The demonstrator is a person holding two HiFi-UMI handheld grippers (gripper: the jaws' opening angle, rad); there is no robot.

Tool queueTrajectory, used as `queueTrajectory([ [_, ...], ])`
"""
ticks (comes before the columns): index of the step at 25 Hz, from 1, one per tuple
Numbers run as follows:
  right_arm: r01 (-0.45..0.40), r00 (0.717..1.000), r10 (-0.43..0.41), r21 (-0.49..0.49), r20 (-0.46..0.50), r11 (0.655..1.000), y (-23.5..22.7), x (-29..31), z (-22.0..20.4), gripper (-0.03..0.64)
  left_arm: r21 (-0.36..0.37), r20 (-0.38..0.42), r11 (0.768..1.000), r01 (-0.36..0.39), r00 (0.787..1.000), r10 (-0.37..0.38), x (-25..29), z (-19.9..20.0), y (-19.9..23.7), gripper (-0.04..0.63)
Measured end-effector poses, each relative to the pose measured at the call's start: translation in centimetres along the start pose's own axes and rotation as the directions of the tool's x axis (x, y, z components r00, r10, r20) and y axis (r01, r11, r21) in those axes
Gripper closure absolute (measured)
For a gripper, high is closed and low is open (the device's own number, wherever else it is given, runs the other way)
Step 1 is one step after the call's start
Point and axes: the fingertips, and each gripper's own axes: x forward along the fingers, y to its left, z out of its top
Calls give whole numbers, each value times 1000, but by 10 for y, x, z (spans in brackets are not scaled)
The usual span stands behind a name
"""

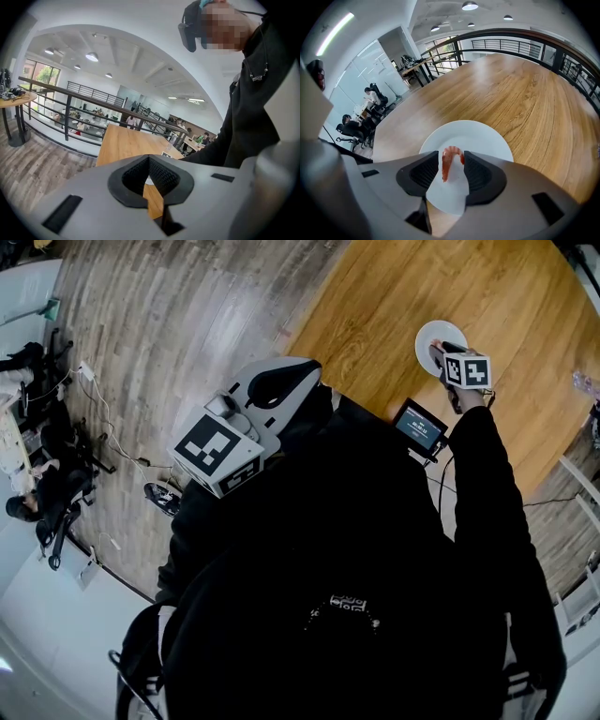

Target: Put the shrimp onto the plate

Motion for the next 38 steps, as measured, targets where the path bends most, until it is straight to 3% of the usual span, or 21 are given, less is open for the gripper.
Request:
queueTrajectory([
  [5,2,1000,-2,-11,13,1000,-3,4,-2,382,-4,13,999,35,999,-34,10,-1,-6,591],
  [10,18,996,-21,41,83,999,-10,-1,4,379,-3,17,999,36,999,-36,11,-4,0,589],
  [16,60,990,-65,42,125,997,-19,-18,5,382,42,33,995,94,995,-95,17,5,-1,589],
  [18,80,986,-88,66,143,995,-23,-29,8,409,54,43,992,117,992,-119,21,12,-1,589],
  [22,114,969,-135,113,209,987,-30,-61,15,553,100,36,978,186,981,-190,30,20,-5,589],
  [25,120,934,-154,123,321,985,-22,-94,27,597,120,18,962,246,968,-250,40,19,-11,590],
  [28,134,896,-159,87,414,987,-3,-140,36,597,125,8,941,313,948,-317,51,20,-22,589],
  [32,96,840,-147,122,523,988,16,-200,47,597,169,5,906,387,919,-393,76,32,-35,589],
  [35,63,777,-116,106,619,992,37,-248,62,597,213,8,868,448,888,-460,94,46,-49,589],
  [38,37,690,-56,43,722,998,74,-307,82,597,257,22,821,509,846,-532,103,67,-65,590],
])
